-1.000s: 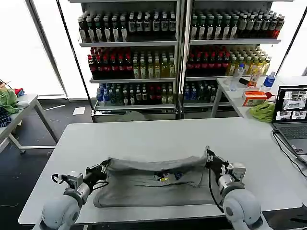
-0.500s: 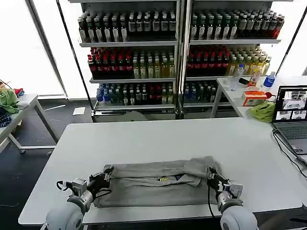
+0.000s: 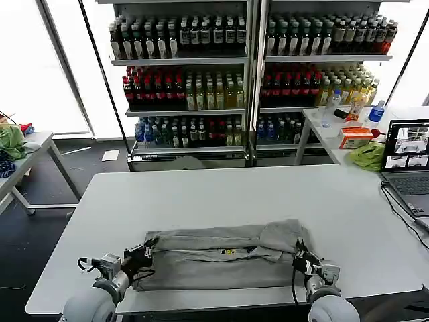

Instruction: Fold and organize the clothes.

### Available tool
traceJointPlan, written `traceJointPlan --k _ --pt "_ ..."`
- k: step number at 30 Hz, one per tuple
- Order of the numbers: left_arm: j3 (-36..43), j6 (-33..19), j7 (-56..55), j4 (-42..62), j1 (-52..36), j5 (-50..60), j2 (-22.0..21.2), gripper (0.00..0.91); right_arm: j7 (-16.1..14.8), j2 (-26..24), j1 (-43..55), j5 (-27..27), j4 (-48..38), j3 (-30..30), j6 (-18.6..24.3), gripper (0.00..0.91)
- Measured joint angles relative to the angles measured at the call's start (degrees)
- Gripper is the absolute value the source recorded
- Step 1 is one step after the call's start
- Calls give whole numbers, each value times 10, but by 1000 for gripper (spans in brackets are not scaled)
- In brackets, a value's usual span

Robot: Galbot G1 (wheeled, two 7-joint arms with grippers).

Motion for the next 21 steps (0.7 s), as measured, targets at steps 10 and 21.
traceJointPlan --k 10,21 --pt "-6 0 1 -7 12 8 -7 907 -3 3 -12 -11 -1 -4 -2 907" --pt "-21 0 -7 -33 19 7 -6 907 -1 -3 -17 1 50 23 -11 907"
